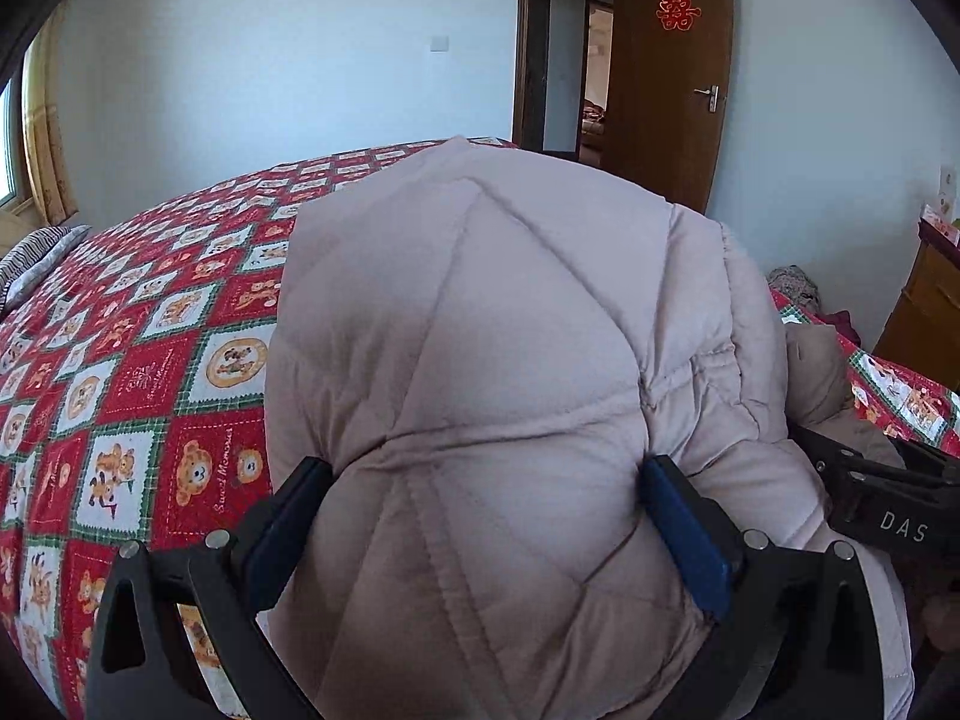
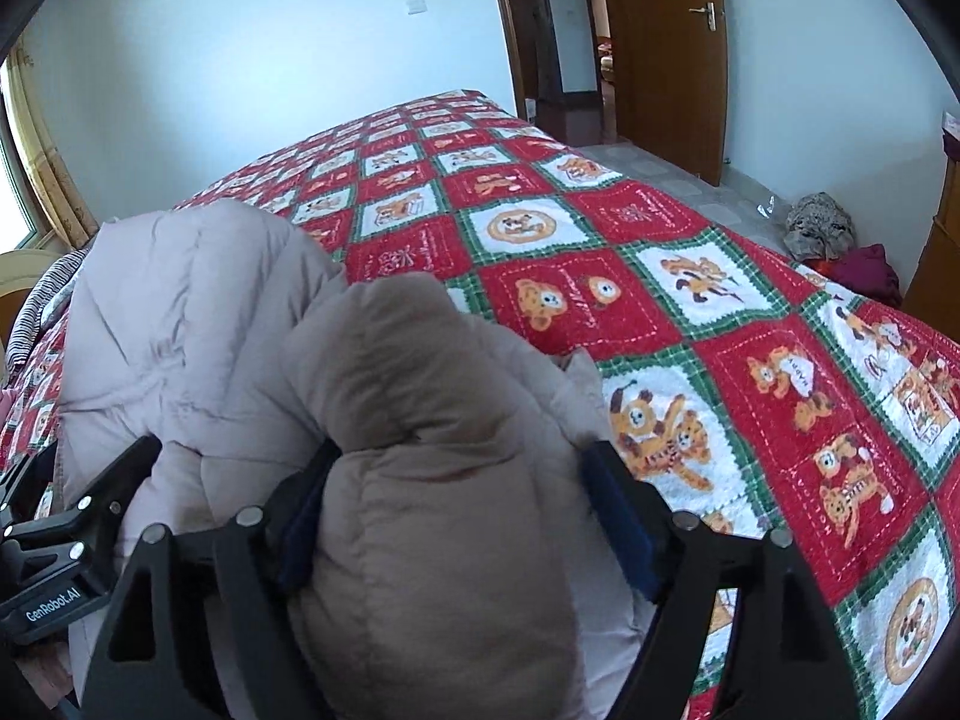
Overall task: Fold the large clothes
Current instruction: 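Lift the folded jacket bundle off the bed with both grippers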
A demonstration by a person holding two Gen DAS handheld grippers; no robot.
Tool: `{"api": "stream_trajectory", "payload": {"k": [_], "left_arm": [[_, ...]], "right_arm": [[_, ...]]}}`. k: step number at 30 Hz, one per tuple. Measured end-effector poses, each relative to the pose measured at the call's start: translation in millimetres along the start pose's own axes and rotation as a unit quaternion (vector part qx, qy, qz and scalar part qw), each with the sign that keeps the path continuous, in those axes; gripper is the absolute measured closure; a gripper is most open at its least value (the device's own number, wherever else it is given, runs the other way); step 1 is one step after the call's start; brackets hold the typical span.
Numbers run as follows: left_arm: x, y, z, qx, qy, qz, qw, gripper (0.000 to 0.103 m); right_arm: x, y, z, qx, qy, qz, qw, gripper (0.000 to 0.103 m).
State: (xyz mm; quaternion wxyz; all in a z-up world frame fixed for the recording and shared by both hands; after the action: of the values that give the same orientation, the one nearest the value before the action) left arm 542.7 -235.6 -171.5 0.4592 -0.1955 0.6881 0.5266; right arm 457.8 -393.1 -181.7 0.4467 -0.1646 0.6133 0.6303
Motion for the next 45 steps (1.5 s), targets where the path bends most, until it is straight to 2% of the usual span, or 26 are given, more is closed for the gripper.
{"api": "stream_trajectory", "payload": {"k": [9, 33, 45], "left_arm": [[4.1, -9.3, 4.6, 0.014, 0.014, 0.015, 0.9997, 0.001], [6.7, -14.6, 3.6, 0.011, 0.011, 0.024, 0.9996, 0.001], [6.4, -23.6, 4.0, 0.015, 0.013, 0.039, 0.9990, 0.001]], "right_arm": [[1.4, -7.2, -1.2, 0.001, -0.006, 0.009, 1.000, 0.020], [3.8, -13.7, -3.9, 0.002, -0.018, 0.019, 1.000, 0.016], [6.0, -22.3, -8.7, -0.013, -0.043, 0.038, 0.998, 0.012]]}}
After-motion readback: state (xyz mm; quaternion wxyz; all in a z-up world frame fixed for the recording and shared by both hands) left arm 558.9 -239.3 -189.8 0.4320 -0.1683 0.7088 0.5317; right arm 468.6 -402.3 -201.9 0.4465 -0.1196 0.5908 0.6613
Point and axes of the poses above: each gripper's, at about its wrist camera, not at the fingertips, and y roughly against the way its jaws point, z to its left, x to its underside, the point moved 6 cm from there along -y, roughly the way its jaws point, and after that the axes turned 7 degrees about -z, right-handed, at the moved point
